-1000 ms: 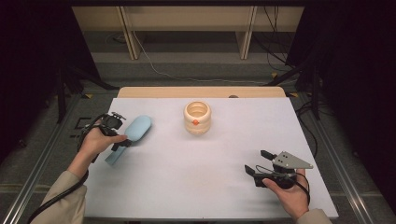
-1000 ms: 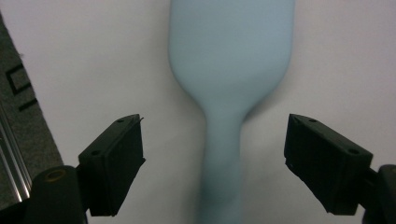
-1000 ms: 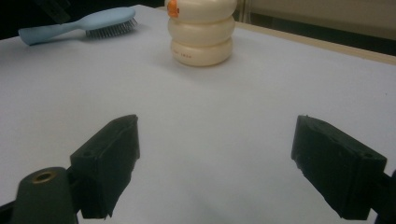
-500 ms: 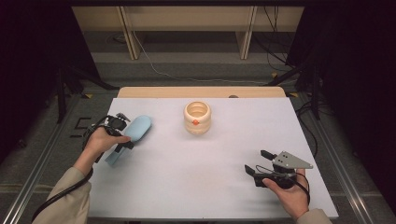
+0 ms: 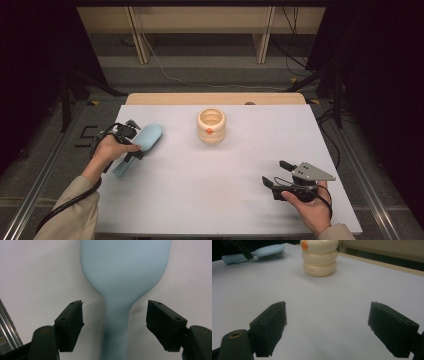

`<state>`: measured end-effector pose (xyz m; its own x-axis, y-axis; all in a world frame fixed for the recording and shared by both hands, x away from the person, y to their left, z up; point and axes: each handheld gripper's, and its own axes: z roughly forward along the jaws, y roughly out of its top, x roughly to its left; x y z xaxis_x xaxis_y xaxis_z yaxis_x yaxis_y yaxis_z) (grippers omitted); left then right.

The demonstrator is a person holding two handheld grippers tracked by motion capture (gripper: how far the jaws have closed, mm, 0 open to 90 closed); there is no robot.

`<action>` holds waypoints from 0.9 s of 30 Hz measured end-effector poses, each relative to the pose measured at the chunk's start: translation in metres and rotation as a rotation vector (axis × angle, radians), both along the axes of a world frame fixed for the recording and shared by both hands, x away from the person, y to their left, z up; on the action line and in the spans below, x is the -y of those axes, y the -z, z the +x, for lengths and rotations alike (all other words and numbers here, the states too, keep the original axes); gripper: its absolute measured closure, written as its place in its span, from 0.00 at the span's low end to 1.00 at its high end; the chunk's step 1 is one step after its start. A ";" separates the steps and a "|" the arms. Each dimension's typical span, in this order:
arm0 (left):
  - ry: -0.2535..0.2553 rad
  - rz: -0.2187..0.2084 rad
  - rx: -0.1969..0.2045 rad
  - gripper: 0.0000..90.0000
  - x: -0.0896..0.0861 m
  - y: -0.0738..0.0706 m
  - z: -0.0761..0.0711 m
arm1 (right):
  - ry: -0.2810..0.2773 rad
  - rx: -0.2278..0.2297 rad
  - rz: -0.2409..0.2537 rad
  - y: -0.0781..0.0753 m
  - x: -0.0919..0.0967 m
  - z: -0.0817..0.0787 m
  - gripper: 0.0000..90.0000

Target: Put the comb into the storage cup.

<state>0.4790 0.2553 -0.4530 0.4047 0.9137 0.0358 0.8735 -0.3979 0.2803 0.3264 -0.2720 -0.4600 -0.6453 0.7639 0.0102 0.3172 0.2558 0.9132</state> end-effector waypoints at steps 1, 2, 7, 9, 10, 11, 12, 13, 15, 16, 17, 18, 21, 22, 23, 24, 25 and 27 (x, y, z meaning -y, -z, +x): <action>0.000 0.003 -0.012 0.34 -0.001 0.000 0.002 | -0.001 0.000 -0.001 0.000 0.000 0.000 0.18; 0.000 0.003 -0.012 0.36 -0.001 0.000 0.002 | -0.001 0.000 -0.001 0.000 0.000 0.000 0.18; 0.002 0.009 -0.033 0.43 -0.002 0.002 0.006 | -0.001 0.002 0.001 0.000 0.000 0.000 0.18; 0.011 0.009 -0.044 0.44 -0.002 0.002 0.006 | 0.000 0.001 -0.001 0.000 0.000 0.000 0.18; 0.011 0.009 -0.044 0.44 -0.002 0.002 0.006 | -0.001 0.001 -0.003 0.000 0.000 0.000 0.18; 0.012 0.004 -0.049 0.45 -0.002 0.003 0.007 | -0.001 -0.001 -0.003 0.000 0.000 0.000 0.18; 0.012 0.008 -0.050 0.47 -0.002 0.003 0.008 | -0.002 -0.001 -0.005 0.000 0.000 0.000 0.18; 0.013 0.010 -0.053 0.48 -0.002 0.004 0.008 | -0.003 -0.001 -0.005 0.000 0.000 0.000 0.18; 0.012 0.006 -0.057 0.50 -0.002 0.004 0.009 | -0.001 -0.002 -0.004 0.000 0.000 0.000 0.18; 0.012 0.006 -0.057 0.51 -0.002 0.004 0.009 | -0.001 -0.002 -0.004 0.000 0.000 0.000 0.18; 0.012 0.011 -0.058 0.51 -0.002 0.005 0.010 | -0.002 -0.002 -0.004 0.000 0.000 0.000 0.18; 0.012 0.011 -0.058 0.52 -0.002 0.005 0.010 | -0.002 -0.002 -0.003 0.000 0.000 0.000 0.18; 0.017 0.008 -0.063 0.54 0.000 0.005 0.012 | -0.003 -0.004 -0.002 0.000 0.000 0.000 0.18; 0.017 0.008 -0.063 0.54 0.000 0.005 0.012 | -0.003 -0.004 -0.002 0.000 0.000 0.000 0.18; 0.020 0.013 -0.067 0.55 0.001 0.006 0.013 | -0.003 -0.004 -0.001 0.000 0.000 0.000 0.18; 0.020 0.013 -0.067 0.56 0.001 0.006 0.013 | -0.003 -0.004 -0.001 0.000 0.000 0.000 0.18; 0.016 0.018 -0.073 0.57 0.001 0.007 0.014 | -0.002 -0.003 -0.003 0.000 0.000 0.000 0.18; 0.010 0.016 -0.076 0.57 0.001 0.008 0.014 | -0.002 -0.003 -0.002 0.000 0.000 0.000 0.18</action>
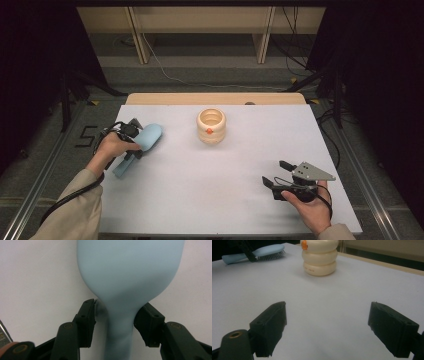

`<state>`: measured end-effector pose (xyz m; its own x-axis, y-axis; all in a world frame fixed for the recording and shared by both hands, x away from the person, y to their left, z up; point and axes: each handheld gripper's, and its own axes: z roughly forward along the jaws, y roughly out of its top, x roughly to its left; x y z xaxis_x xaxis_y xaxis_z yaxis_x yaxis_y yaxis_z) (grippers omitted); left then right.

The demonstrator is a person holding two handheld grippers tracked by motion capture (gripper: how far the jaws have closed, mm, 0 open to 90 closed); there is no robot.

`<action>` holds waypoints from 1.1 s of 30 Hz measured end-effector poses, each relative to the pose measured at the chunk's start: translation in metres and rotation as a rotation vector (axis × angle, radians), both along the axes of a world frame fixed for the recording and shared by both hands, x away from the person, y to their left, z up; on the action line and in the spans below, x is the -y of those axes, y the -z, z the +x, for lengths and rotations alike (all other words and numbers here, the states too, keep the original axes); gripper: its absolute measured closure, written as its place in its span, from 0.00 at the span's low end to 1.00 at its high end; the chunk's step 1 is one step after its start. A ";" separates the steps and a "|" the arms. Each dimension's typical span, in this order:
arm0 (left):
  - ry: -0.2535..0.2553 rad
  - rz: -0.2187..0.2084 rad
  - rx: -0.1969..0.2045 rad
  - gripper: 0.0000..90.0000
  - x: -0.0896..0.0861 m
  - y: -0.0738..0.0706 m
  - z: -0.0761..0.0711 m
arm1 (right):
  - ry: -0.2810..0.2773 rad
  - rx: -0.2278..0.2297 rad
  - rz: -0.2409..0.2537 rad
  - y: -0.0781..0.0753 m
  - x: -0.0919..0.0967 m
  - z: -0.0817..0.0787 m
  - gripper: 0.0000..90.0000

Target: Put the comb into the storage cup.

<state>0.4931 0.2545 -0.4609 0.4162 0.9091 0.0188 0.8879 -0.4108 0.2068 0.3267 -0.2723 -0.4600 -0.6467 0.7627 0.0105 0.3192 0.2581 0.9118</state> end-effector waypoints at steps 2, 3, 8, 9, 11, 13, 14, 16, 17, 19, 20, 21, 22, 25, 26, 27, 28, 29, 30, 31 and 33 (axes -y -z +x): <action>0.001 -0.007 -0.001 0.58 -0.001 0.000 0.000 | 0.000 -0.001 0.000 0.000 0.000 0.000 0.18; 0.001 -0.007 -0.001 0.58 -0.001 0.001 0.000 | 0.001 -0.002 -0.001 0.000 0.000 0.000 0.18; 0.004 -0.003 -0.012 0.60 0.000 0.001 0.002 | -0.003 -0.005 -0.005 0.001 -0.001 0.000 0.18; 0.005 -0.001 -0.015 0.60 0.000 0.001 0.002 | -0.003 -0.005 -0.005 0.001 -0.001 0.000 0.18; 0.003 -0.002 -0.024 0.61 0.001 0.001 0.003 | -0.001 -0.006 -0.005 0.001 -0.001 0.000 0.18; 0.003 0.001 -0.032 0.62 0.002 0.001 0.003 | -0.001 -0.007 -0.006 0.001 0.000 0.000 0.18; 0.006 -0.001 -0.040 0.65 0.003 0.001 0.003 | -0.001 -0.006 -0.005 0.001 0.000 0.000 0.18; 0.005 0.003 -0.043 0.67 0.004 0.000 0.004 | -0.001 -0.008 -0.005 0.001 0.000 0.000 0.18; 0.005 0.003 -0.043 0.67 0.004 0.001 0.004 | -0.001 -0.008 -0.005 0.001 0.000 0.000 0.18; 0.010 0.003 -0.052 0.70 0.005 0.000 0.004 | 0.000 -0.010 -0.005 0.001 0.000 0.000 0.18; 0.013 0.009 -0.059 0.71 0.006 0.000 0.004 | -0.001 -0.010 -0.006 0.001 0.000 0.000 0.18; 0.012 0.011 -0.060 0.71 0.006 0.000 0.004 | -0.001 -0.010 -0.005 0.001 0.000 0.000 0.18; 0.012 0.012 -0.062 0.71 0.006 0.000 0.004 | -0.001 -0.010 -0.007 0.001 -0.001 0.000 0.18; 0.012 0.013 -0.059 0.72 0.006 0.000 0.004 | -0.001 -0.011 -0.007 0.001 0.000 0.000 0.18; 0.012 0.010 -0.056 0.73 0.006 0.000 0.003 | 0.002 -0.011 -0.008 0.001 0.000 0.000 0.18; 0.012 0.008 -0.048 0.73 0.006 0.001 0.002 | 0.002 -0.011 -0.010 0.001 0.000 0.000 0.18; 0.017 0.007 -0.046 0.74 0.006 0.000 0.002 | -0.001 -0.011 -0.012 0.001 0.000 0.000 0.18; 0.017 0.005 -0.045 0.74 0.006 0.000 0.001 | -0.001 -0.011 -0.012 0.001 0.000 0.000 0.18; 0.018 0.002 -0.042 0.75 0.006 0.000 0.001 | -0.001 -0.011 -0.013 0.001 -0.001 0.000 0.18; 0.018 -0.001 -0.043 0.75 0.006 0.000 0.000 | -0.002 -0.010 -0.012 0.001 -0.001 0.000 0.18; 0.015 -0.006 -0.042 0.76 0.005 0.000 0.000 | 0.000 -0.011 -0.013 0.001 -0.001 0.000 0.18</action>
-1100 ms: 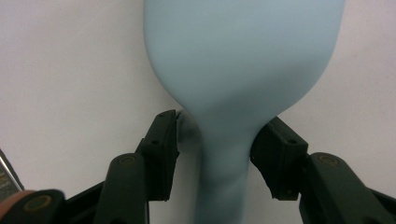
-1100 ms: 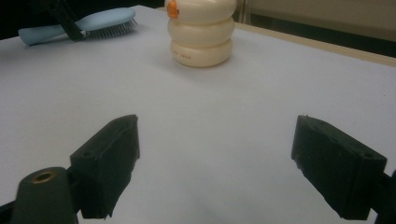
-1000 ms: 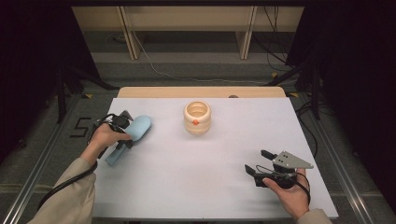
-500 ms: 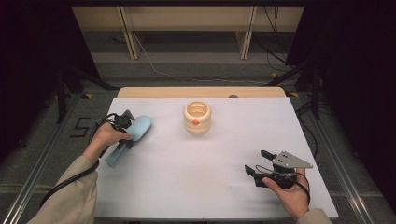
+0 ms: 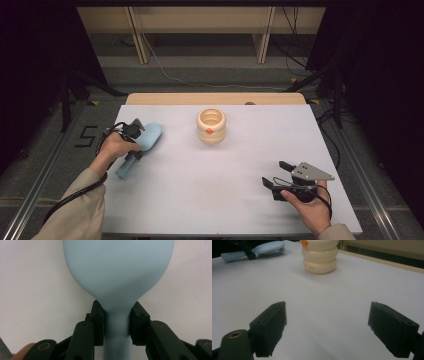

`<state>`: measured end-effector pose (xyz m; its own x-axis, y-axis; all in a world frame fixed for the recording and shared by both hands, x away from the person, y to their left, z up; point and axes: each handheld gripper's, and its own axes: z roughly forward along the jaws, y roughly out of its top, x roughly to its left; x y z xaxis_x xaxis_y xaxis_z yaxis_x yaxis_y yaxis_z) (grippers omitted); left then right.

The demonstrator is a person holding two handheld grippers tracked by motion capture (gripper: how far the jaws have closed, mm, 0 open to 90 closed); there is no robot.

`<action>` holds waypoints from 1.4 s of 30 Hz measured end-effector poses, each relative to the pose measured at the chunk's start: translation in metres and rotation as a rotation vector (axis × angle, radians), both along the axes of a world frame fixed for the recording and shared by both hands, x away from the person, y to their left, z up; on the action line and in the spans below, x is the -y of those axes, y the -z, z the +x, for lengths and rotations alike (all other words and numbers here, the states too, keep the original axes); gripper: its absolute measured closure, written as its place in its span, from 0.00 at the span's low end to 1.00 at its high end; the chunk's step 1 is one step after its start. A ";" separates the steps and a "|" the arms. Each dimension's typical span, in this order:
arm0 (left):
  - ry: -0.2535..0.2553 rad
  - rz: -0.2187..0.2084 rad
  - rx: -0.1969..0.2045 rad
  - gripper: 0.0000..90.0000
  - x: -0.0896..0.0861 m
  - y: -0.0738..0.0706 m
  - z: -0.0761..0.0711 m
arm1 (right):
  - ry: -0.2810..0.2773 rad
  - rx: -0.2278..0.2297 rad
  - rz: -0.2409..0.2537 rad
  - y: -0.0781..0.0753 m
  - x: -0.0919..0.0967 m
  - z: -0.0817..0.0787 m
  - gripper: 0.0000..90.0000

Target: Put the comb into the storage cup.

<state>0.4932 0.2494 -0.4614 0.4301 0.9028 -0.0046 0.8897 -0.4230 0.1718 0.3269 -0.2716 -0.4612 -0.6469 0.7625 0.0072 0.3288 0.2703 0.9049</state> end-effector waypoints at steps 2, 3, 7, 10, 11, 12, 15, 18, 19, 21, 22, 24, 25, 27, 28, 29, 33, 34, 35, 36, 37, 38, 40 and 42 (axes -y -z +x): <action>-0.001 -0.003 0.000 0.76 0.000 0.000 0.000 | 0.001 -0.001 -0.001 0.000 0.000 0.000 0.18; -0.001 -0.006 0.002 0.77 -0.001 0.000 0.000 | 0.000 -0.001 -0.001 0.000 0.000 0.000 0.18; 0.002 -0.007 0.010 0.77 -0.001 0.000 -0.001 | 0.001 -0.003 -0.002 0.000 0.001 0.000 0.18; 0.002 -0.007 0.015 0.77 -0.001 0.000 -0.002 | 0.002 -0.002 -0.001 0.000 0.000 0.000 0.18; 0.002 -0.010 0.023 0.77 -0.001 0.000 -0.002 | 0.002 -0.002 -0.004 0.000 0.000 0.000 0.18; 0.002 -0.010 0.023 0.77 -0.001 0.000 -0.002 | 0.002 -0.002 -0.004 0.000 0.000 0.000 0.18; 0.017 -0.012 0.030 0.77 -0.002 0.000 -0.003 | 0.004 -0.002 -0.001 0.000 0.000 0.000 0.18; 0.030 -0.006 0.040 0.77 -0.001 0.000 -0.004 | 0.002 -0.001 0.001 0.000 0.001 0.000 0.18; 0.034 -0.004 0.048 0.77 0.000 0.000 -0.004 | 0.003 -0.001 0.000 0.000 0.001 0.000 0.18; 0.034 -0.003 0.057 0.77 0.000 0.000 -0.005 | 0.002 -0.002 0.000 0.000 0.001 0.000 0.18; 0.034 -0.003 0.057 0.77 0.000 0.000 -0.005 | 0.002 -0.002 0.000 0.000 0.001 0.000 0.18; 0.031 -0.007 0.078 0.77 0.000 -0.003 -0.005 | 0.003 -0.001 -0.001 0.000 0.001 0.000 0.18; 0.032 -0.011 0.082 0.77 0.000 -0.004 -0.006 | 0.003 -0.002 0.000 0.000 0.001 0.000 0.18; 0.031 -0.016 0.091 0.77 0.001 -0.007 -0.007 | 0.003 -0.001 0.001 0.000 0.001 0.000 0.18; 0.031 -0.016 0.091 0.77 0.001 -0.007 -0.007 | 0.003 -0.001 0.001 0.000 0.001 0.000 0.18; 0.034 -0.018 0.107 0.77 0.000 -0.011 -0.008 | 0.003 -0.001 0.000 0.000 0.001 0.000 0.18; 0.028 -0.041 0.137 0.77 -0.001 -0.016 -0.011 | 0.002 -0.001 0.001 0.000 0.001 0.000 0.18; 0.028 -0.041 0.137 0.77 -0.001 -0.016 -0.011 | 0.002 -0.001 0.001 0.000 0.001 0.000 0.18; 0.027 -0.049 0.159 0.77 -0.002 -0.018 -0.013 | 0.002 -0.002 -0.001 0.000 0.001 0.000 0.18; 0.027 -0.049 0.159 0.77 -0.002 -0.018 -0.013 | 0.002 -0.002 -0.001 0.000 0.001 0.000 0.18; 0.028 -0.053 0.169 0.77 -0.002 -0.018 -0.015 | 0.002 -0.002 -0.001 0.000 0.001 0.000 0.18; 0.021 -0.061 0.187 0.77 -0.003 -0.019 -0.018 | 0.002 -0.001 -0.001 0.000 0.000 0.000 0.18; 0.011 -0.075 0.214 0.77 -0.003 -0.018 -0.021 | 0.002 0.000 -0.001 0.000 0.001 0.000 0.18; 0.008 -0.083 0.243 0.77 -0.003 -0.019 -0.024 | 0.003 0.000 0.000 0.000 0.001 0.000 0.18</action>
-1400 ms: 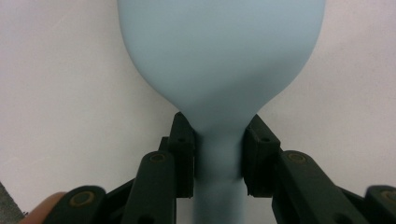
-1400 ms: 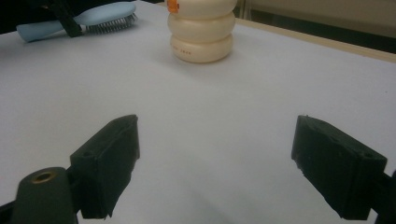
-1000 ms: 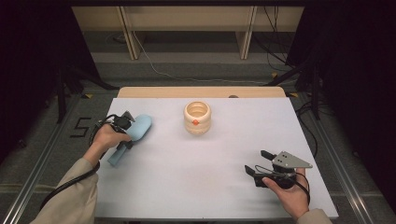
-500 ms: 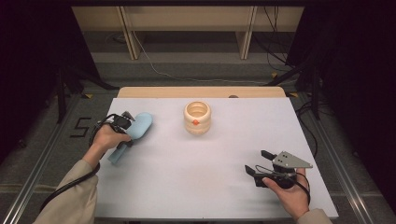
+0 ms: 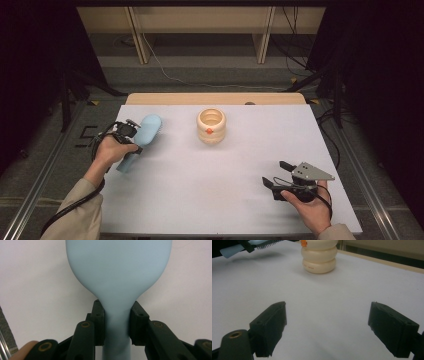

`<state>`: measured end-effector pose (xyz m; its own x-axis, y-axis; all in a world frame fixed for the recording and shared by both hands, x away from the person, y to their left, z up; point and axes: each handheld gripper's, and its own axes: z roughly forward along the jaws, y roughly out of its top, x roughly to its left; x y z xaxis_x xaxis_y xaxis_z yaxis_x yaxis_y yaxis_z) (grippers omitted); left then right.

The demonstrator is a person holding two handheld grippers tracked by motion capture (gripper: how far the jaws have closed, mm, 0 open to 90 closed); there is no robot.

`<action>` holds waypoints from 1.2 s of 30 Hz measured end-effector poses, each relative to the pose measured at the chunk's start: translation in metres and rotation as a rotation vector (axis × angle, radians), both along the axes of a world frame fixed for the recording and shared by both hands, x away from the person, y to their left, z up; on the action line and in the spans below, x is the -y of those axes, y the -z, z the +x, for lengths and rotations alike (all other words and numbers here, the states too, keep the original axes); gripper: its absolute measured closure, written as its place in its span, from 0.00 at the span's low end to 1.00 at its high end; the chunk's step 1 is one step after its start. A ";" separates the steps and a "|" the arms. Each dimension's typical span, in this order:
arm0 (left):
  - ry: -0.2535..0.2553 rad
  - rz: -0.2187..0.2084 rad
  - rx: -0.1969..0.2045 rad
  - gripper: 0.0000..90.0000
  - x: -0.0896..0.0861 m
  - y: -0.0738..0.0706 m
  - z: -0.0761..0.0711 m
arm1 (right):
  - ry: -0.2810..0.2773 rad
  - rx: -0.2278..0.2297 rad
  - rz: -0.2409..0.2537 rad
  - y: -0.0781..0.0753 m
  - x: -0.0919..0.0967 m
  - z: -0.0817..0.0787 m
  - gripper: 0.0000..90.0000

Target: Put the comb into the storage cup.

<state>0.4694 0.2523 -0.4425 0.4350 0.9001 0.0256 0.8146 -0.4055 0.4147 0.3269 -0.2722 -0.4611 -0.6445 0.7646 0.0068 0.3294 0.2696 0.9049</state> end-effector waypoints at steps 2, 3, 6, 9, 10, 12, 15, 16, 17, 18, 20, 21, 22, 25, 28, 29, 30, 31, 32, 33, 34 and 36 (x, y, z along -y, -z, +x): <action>-0.001 -0.003 0.007 0.77 0.000 0.000 -0.002 | 0.000 0.000 0.000 0.000 0.000 0.000 0.18; -0.004 -0.019 0.034 0.77 0.001 -0.002 -0.004 | -0.001 0.000 -0.002 0.000 0.000 0.000 0.18; -0.002 -0.028 0.054 0.77 0.002 -0.005 -0.007 | -0.001 0.000 0.000 0.000 0.000 0.000 0.18; -0.019 -0.057 0.104 0.77 0.004 -0.010 -0.012 | -0.001 0.001 0.001 0.000 0.000 0.000 0.18; -0.024 -0.068 0.114 0.77 0.004 -0.011 -0.013 | -0.001 0.000 0.000 0.000 0.000 0.000 0.18; -0.041 -0.093 0.134 0.77 0.004 -0.012 -0.016 | -0.002 0.001 -0.002 0.000 0.000 0.000 0.18; -0.061 -0.120 0.167 0.77 0.005 -0.014 -0.020 | 0.000 0.001 0.000 0.000 0.000 0.000 0.18; -0.061 -0.120 0.167 0.77 0.005 -0.014 -0.020 | 0.001 0.001 0.000 0.000 0.000 0.000 0.18; -0.069 -0.136 0.187 0.77 0.006 -0.015 -0.022 | 0.003 0.002 -0.002 0.000 0.000 -0.001 0.18; -0.069 -0.136 0.187 0.77 0.006 -0.015 -0.022 | 0.002 0.003 -0.002 -0.001 0.000 -0.001 0.18; -0.070 -0.158 0.206 0.77 0.009 -0.017 -0.024 | 0.001 0.002 -0.004 -0.001 0.000 -0.001 0.18; -0.072 -0.165 0.216 0.77 0.010 -0.017 -0.025 | 0.001 0.001 -0.004 0.000 0.000 -0.001 0.18; -0.072 -0.173 0.223 0.77 0.011 -0.017 -0.026 | 0.001 0.000 -0.002 0.000 0.000 -0.001 0.18; -0.086 -0.203 0.237 0.77 0.012 -0.016 -0.028 | 0.001 0.001 -0.004 0.000 0.000 0.000 0.18; -0.098 -0.227 0.255 0.77 0.014 -0.013 -0.030 | 0.003 0.002 0.000 0.000 0.000 0.000 0.18; -0.094 -0.228 0.253 0.77 0.015 -0.013 -0.031 | 0.002 0.001 -0.002 0.000 0.000 -0.001 0.18; -0.090 -0.232 0.255 0.77 0.015 -0.013 -0.031 | -0.001 0.001 -0.003 0.000 0.000 -0.001 0.18; -0.083 -0.234 0.265 0.77 0.014 -0.012 -0.031 | -0.002 0.001 -0.003 0.000 0.000 0.000 0.18; -0.078 -0.238 0.270 0.77 0.014 -0.012 -0.032 | -0.002 0.002 -0.003 0.000 -0.001 0.000 0.18; -0.079 -0.240 0.269 0.77 0.014 -0.012 -0.032 | -0.002 0.001 -0.004 0.000 -0.001 0.000 0.18; -0.080 -0.242 0.271 0.77 0.013 -0.012 -0.033 | -0.002 0.001 -0.004 0.000 -0.001 0.000 0.18; -0.083 -0.248 0.275 0.77 0.013 -0.011 -0.033 | -0.004 0.001 -0.004 0.000 -0.001 0.000 0.18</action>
